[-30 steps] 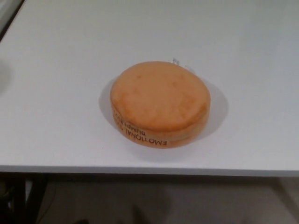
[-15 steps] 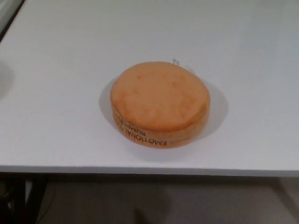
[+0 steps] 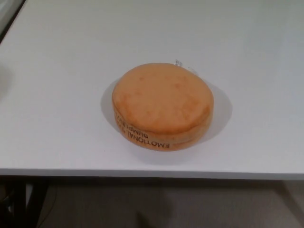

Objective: A soft plate is kept in the center of the table close to the robot and the robot uses its left hand to pick up the plate, turns it upside down and places it back on the table

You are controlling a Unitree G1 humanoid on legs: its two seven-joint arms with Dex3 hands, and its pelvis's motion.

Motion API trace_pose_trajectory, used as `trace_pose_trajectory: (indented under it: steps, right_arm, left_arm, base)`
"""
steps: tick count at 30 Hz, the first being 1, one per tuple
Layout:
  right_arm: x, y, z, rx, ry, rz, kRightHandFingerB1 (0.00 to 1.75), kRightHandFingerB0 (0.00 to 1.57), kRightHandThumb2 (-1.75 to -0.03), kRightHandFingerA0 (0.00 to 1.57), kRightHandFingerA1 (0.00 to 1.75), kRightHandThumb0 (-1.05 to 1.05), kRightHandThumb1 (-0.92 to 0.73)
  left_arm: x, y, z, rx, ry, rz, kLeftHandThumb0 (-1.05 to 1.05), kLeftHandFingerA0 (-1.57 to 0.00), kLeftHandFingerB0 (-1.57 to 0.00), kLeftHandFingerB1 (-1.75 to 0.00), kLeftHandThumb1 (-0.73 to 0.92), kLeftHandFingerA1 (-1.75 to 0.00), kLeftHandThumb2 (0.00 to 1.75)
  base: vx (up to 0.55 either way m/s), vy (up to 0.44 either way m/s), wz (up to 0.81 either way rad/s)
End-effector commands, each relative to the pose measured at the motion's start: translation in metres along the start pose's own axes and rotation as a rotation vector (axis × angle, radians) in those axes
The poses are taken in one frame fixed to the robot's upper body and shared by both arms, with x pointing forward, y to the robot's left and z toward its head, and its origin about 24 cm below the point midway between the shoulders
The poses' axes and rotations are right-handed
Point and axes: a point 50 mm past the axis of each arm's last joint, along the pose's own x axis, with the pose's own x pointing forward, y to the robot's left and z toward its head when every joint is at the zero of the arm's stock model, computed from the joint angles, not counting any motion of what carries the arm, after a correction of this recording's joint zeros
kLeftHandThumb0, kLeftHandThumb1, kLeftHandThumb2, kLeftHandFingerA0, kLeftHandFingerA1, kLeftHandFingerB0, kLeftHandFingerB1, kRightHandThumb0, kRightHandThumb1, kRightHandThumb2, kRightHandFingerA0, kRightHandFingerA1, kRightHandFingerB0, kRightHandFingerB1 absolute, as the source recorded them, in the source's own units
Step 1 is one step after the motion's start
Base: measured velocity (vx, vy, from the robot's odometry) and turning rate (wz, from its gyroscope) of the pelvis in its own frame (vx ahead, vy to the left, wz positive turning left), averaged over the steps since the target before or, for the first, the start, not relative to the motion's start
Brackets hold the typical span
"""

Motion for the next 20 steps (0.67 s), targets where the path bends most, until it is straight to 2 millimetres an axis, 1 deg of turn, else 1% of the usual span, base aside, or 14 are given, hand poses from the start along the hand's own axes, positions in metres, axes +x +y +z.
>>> trace_pose_trajectory:
  steps: [1, 10, 20]
  right_arm:
    - [-0.0101, -0.0015, -0.003, -0.02, -0.064, -0.054, 0.22, 0.0, -1.12, 0.01, 0.35, -0.77, -0.72]
    - [-0.0118, 0.0007, -0.0036, -0.01, -0.066, -0.061, 0.22, 0.0, -1.12, 0.01, 0.39, -0.78, -0.72]
    - [-0.0118, 0.0, -0.007, -0.014, -0.064, -0.065, 0.22, 0.01, -1.11, 0.02, 0.38, -0.78, -0.71]
  left_arm:
    - [-0.0124, 0.0033, 0.017, 0.193, -0.31, -0.068, -0.95, -0.19, -0.2, -0.28, 0.88, -0.42, 0.68]
    - [-0.0119, 0.0044, 0.0155, 0.207, -0.32, -0.073, -0.93, -0.19, -0.2, -0.27, 0.89, -0.4, 0.68]
    - [-0.0112, 0.0058, 0.0135, 0.226, -0.343, -0.069, -0.94, -0.2, -0.2, -0.28, 0.89, -0.41, 0.68]
  base:
    - [0.0, 0.0, 0.0]
    - [0.0, 0.0, 0.0]
    - [0.0, 0.0, 0.0]
